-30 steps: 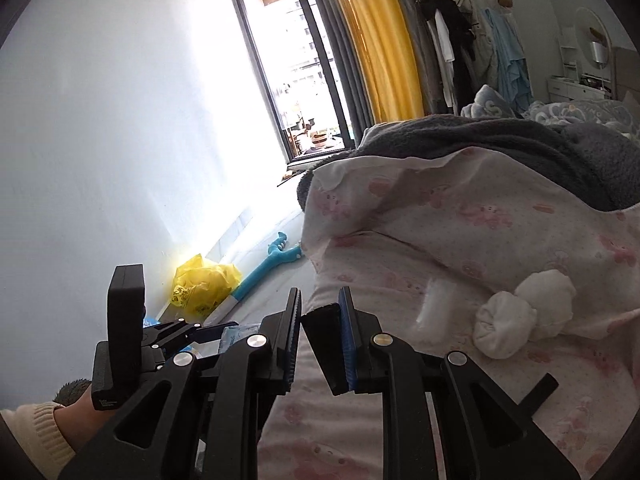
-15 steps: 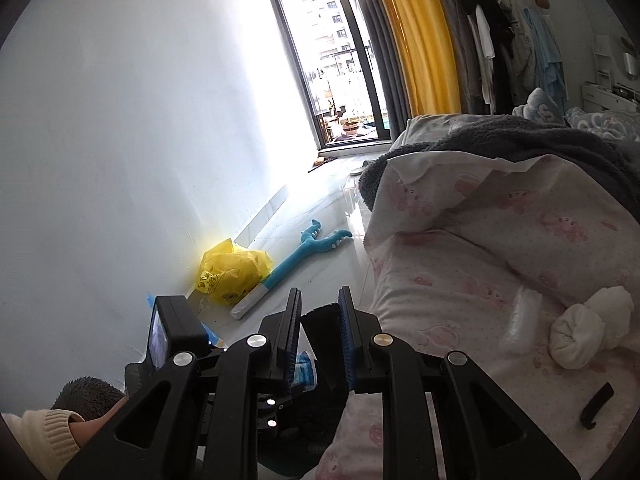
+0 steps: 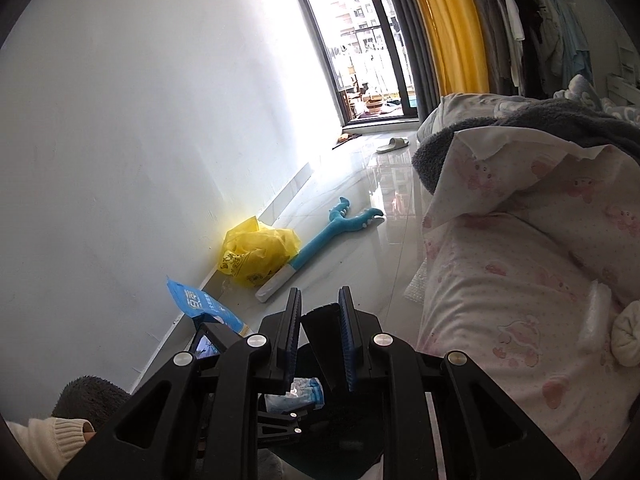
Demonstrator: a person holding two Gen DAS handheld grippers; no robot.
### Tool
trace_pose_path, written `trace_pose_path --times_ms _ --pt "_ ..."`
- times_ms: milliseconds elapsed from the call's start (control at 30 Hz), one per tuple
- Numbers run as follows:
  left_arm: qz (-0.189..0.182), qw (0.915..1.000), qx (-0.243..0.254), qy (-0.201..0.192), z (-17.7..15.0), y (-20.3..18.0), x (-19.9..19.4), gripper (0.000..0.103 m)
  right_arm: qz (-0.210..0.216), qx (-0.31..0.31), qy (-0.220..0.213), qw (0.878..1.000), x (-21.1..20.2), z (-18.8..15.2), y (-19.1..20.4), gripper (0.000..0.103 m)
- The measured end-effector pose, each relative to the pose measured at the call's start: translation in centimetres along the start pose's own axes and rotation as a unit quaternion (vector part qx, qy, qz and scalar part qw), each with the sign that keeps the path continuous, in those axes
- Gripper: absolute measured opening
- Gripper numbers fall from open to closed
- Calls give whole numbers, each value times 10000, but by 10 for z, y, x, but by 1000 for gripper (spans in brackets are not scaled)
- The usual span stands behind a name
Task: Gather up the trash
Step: 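Carry the wipes pack in the left tool over the black bin, then open the left tool to drop the wipes pack into the bin, then move both tools back toward the items on the bed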
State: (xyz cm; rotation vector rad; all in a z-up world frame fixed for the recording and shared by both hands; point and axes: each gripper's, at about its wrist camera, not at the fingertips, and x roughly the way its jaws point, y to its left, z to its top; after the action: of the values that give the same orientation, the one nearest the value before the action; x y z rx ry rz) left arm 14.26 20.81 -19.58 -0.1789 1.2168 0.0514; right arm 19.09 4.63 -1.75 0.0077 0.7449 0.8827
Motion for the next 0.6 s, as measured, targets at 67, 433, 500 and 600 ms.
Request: trace_pose_path --times_ms 67,433,500,600 --pt "-19 9999 -40 117 -4 6 3 77 11 -18 80 10000 7 -1 5 19" --pt "52 9997 -257 24 -14 36 -15 92 38 175 491 9986 46 -10 16 19" --pt "53 9995 -293 -104 -15 42 -25 92 23 248 597 9979 55 -14 16 19" --pt "13 9990 -324 -309 -16 49 -40 92 8 352 760 9965 70 -20 16 19"
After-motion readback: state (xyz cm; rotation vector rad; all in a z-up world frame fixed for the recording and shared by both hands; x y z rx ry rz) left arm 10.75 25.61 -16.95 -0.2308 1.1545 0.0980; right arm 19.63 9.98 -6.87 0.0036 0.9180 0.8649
